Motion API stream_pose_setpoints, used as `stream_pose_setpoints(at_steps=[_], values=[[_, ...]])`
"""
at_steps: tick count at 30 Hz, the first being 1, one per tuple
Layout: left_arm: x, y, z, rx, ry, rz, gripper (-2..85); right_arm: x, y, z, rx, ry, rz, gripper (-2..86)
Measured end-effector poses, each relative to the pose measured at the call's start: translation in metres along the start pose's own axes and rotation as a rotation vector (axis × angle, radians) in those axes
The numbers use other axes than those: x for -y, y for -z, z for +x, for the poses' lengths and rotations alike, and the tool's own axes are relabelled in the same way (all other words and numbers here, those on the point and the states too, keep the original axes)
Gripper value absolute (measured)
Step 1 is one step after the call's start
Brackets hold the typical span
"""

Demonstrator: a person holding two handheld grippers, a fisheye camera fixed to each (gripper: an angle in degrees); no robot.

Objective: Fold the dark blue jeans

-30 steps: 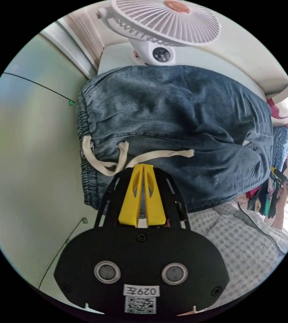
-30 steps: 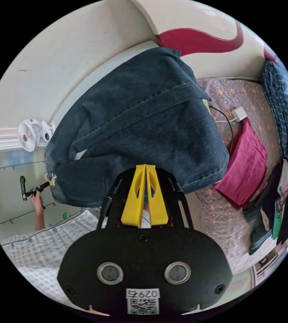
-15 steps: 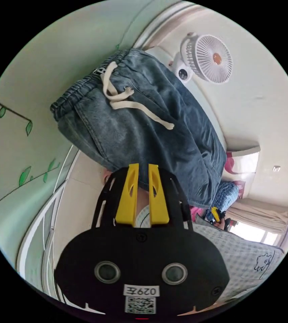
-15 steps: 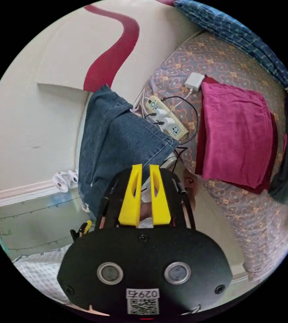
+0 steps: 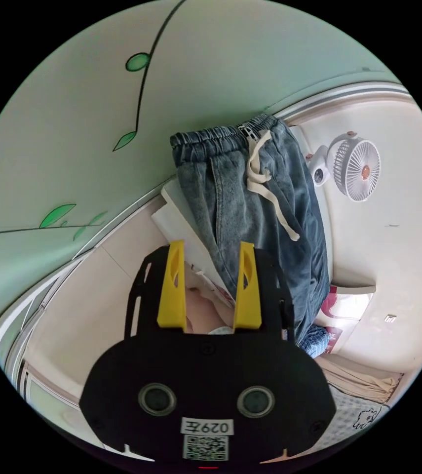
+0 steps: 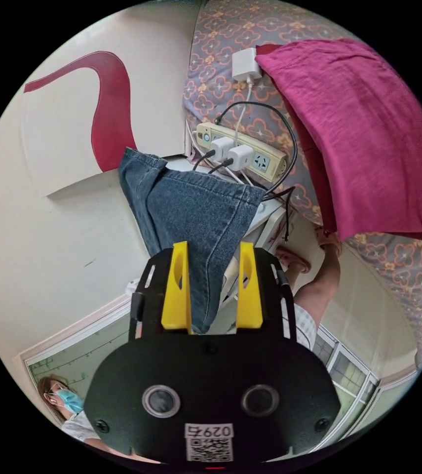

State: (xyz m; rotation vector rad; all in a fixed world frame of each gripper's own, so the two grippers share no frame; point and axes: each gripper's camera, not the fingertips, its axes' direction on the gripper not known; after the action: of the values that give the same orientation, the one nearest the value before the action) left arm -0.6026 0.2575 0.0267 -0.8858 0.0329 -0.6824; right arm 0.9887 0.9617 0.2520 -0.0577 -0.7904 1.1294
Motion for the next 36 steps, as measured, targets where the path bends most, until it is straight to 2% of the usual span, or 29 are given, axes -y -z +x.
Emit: stream_pose_setpoints(at_steps=[4, 9, 11, 14, 17, 21, 24, 28, 31, 33, 36], values=[[0.011, 0.002, -0.004, 0.0, 0.039, -0.017, 12.7, -0.009, 0.029, -0.007, 0.039, 0.002, 0.123, 3.2], [0.007, 0.009, 0.018, 0.222, -0.004, -0.051, 3.6, -0.016, 0.049, -0.029, 0.01, 0.063, 0.144, 0.6], [0.001, 0.017, 0.027, 0.23, -0.052, -0.031, 0.3, -0.018, 0.055, -0.037, 0.022, 0.095, 0.151, 0.4], [-0.008, 0.033, 0.038, 0.214, -0.075, 0.005, -0.7, -0.017, 0.061, -0.045, 0.006, 0.117, 0.13, 0.2], [-0.022, 0.052, 0.047, 0.195, -0.098, 0.059, -0.9, -0.018, 0.066, -0.054, 0.078, 0.181, 0.112, 0.1], [-0.058, 0.08, 0.062, 0.304, -0.148, 0.104, -1.0, -0.036, 0.083, -0.066, 0.168, 0.203, 0.112, 0.1], [-0.088, 0.099, 0.067, 0.363, -0.147, 0.134, -1.0, -0.06, 0.103, -0.073, 0.163, 0.199, 0.131, 0.1], [-0.1, 0.113, 0.079, 0.297, -0.12, 0.157, -1.0, -0.069, 0.109, -0.096, 0.178, 0.233, 0.12, 0.1], [-0.087, 0.113, 0.109, 0.315, -0.165, 0.166, -1.0, -0.057, 0.087, -0.146, 0.194, 0.331, 0.06, 0.1], [-0.066, 0.112, 0.146, 0.342, -0.239, 0.182, -1.0, -0.04, 0.057, -0.211, 0.19, 0.471, 0.002, 0.2], [-0.025, 0.102, 0.202, 0.32, -0.331, 0.183, -1.0, -0.014, 0.008, -0.304, 0.076, 0.625, -0.013, 0.4]])
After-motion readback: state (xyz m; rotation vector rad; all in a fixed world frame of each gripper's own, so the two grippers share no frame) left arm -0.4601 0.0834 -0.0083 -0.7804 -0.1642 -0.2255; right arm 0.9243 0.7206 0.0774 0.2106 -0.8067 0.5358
